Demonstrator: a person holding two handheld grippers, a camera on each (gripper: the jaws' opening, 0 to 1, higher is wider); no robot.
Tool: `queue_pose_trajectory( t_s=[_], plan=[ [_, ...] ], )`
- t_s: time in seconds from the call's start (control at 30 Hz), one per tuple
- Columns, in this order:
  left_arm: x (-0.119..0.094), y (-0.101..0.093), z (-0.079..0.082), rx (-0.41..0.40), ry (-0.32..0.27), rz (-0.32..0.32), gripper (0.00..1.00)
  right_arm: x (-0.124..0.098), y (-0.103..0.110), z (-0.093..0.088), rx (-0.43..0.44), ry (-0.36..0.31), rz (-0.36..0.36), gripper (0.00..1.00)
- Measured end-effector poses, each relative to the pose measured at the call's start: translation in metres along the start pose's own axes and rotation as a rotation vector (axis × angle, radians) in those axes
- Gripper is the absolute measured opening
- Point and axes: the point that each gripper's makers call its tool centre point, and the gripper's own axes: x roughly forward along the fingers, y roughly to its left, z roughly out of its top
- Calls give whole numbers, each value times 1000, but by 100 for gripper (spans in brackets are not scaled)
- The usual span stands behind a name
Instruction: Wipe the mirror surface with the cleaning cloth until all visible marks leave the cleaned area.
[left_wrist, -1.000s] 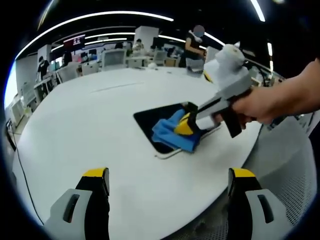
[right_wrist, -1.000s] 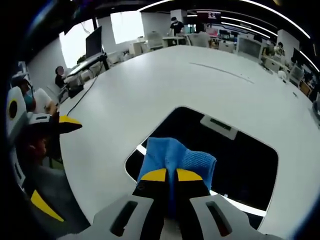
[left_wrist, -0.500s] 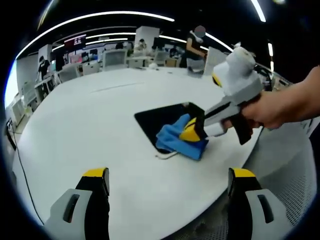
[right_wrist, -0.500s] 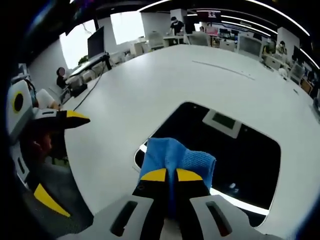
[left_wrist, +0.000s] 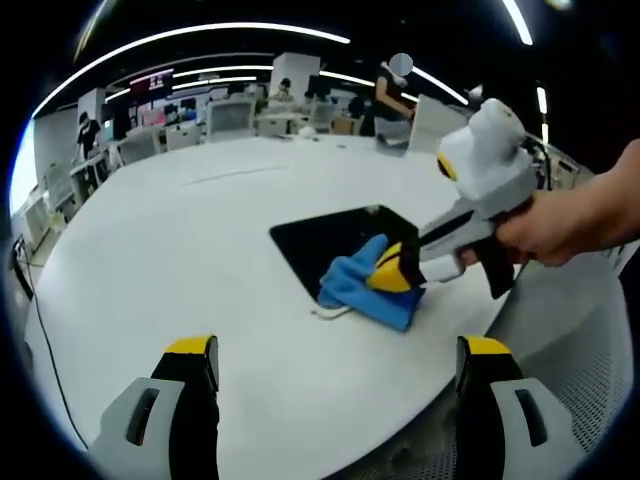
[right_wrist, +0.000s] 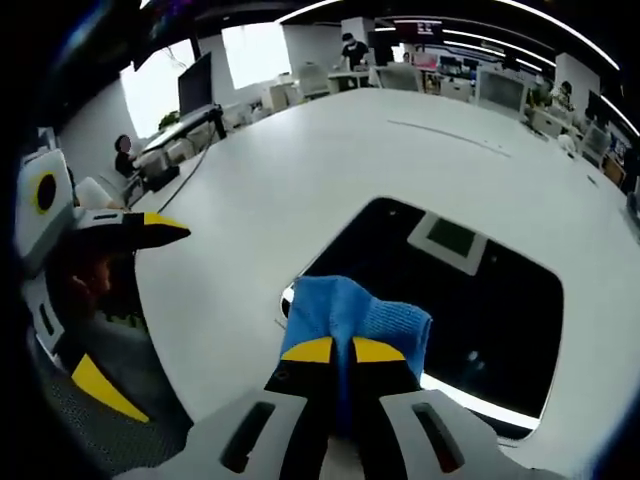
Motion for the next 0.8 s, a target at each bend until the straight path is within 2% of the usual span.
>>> queue_pose_trajectory(
  t_s=[0.8],
  plan=[
    [1,0,-2,5,11,-3,99,-2,3,-3,-9,8,29,0]
  ],
)
